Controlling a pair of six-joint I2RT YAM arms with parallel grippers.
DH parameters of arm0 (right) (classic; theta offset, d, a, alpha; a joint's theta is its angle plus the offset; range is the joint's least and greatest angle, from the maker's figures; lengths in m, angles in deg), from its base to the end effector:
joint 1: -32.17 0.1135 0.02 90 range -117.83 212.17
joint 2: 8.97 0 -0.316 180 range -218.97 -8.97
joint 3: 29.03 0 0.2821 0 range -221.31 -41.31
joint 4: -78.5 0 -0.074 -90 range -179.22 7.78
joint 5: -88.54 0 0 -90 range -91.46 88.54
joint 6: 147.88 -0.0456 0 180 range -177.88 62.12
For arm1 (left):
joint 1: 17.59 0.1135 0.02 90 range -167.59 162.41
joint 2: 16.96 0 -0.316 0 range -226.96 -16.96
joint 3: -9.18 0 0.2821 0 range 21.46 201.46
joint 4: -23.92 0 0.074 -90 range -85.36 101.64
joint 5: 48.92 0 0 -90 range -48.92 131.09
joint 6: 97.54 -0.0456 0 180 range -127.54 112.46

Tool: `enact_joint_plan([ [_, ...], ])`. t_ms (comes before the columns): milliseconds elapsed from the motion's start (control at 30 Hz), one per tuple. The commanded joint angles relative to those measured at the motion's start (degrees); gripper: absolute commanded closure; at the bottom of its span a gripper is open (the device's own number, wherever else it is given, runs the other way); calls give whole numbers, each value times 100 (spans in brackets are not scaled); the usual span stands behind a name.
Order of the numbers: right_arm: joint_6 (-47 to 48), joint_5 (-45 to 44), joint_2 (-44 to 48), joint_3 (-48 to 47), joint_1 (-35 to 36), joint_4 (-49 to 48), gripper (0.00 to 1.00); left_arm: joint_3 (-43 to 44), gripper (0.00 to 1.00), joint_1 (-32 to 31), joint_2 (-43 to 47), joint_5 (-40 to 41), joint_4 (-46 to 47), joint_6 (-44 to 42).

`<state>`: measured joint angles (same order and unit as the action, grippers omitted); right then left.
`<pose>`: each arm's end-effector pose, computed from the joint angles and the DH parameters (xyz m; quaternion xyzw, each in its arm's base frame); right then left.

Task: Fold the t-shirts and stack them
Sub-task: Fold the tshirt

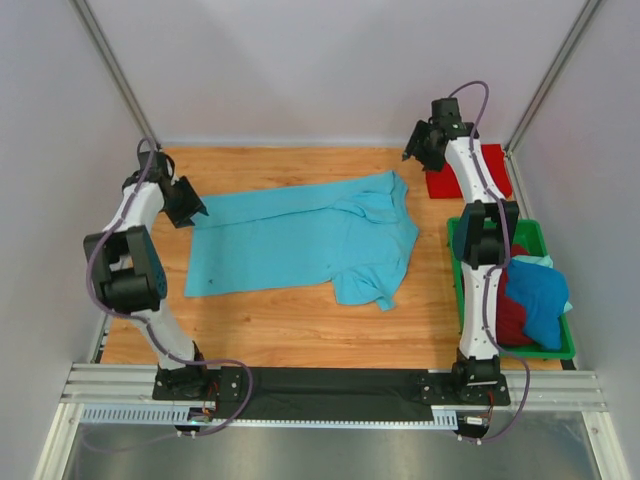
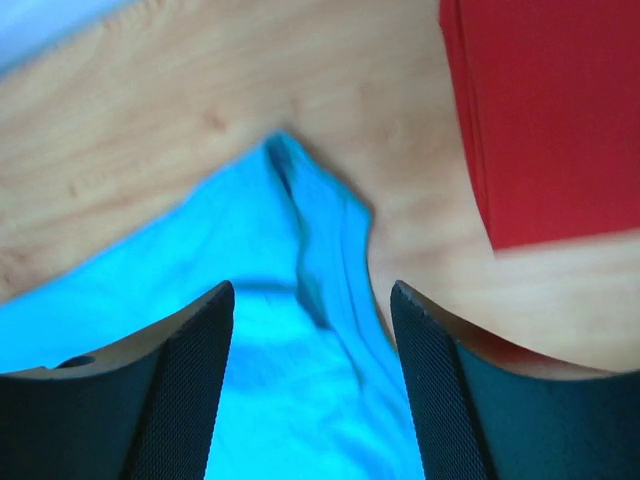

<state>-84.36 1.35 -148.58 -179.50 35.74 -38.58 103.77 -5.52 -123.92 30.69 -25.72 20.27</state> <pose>0.6099 0.0403 0.2771 0.1799 0.9282 0.1066 0.3079 0.4354 0.0847 0.2504 -0.3090 0.9159 -0.1200 0.2265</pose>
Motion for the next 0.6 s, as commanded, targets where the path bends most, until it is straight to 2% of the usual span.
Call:
enact_joint_plan([
  [0, 152, -123, 1319, 1036, 248, 563, 35, -819, 44, 23, 1270, 398, -350, -285],
  [67, 265, 244, 1637, 1565, 467, 422, 42, -1511, 48, 14, 1667, 179, -263, -180],
  [100, 336, 360, 1743, 2080, 556, 256, 45, -1750, 55, -3, 2026, -109, -202, -128],
  [200, 416, 422, 2051, 2770, 899, 44, 58, -2480, 66, -293, 2565, -436, -113, 75],
  [233, 389, 440, 2174, 2945, 978, -61, 67, -2665, 68, -407, 2688, -550, 9, 180],
  [367, 162, 264, 2342, 3500, 1461, -650, 83, -3510, 73, -714, 3294, -1061, 186, 356],
  [467, -6, -24, 2255, 3676, 1708, -905, 85, -3781, 74, -952, 3706, -1026, 54, 409],
  [567, -190, -272, 2071, 3826, 1866, -1133, 80, -3985, 73, -970, 4067, -1035, 19, 488],
])
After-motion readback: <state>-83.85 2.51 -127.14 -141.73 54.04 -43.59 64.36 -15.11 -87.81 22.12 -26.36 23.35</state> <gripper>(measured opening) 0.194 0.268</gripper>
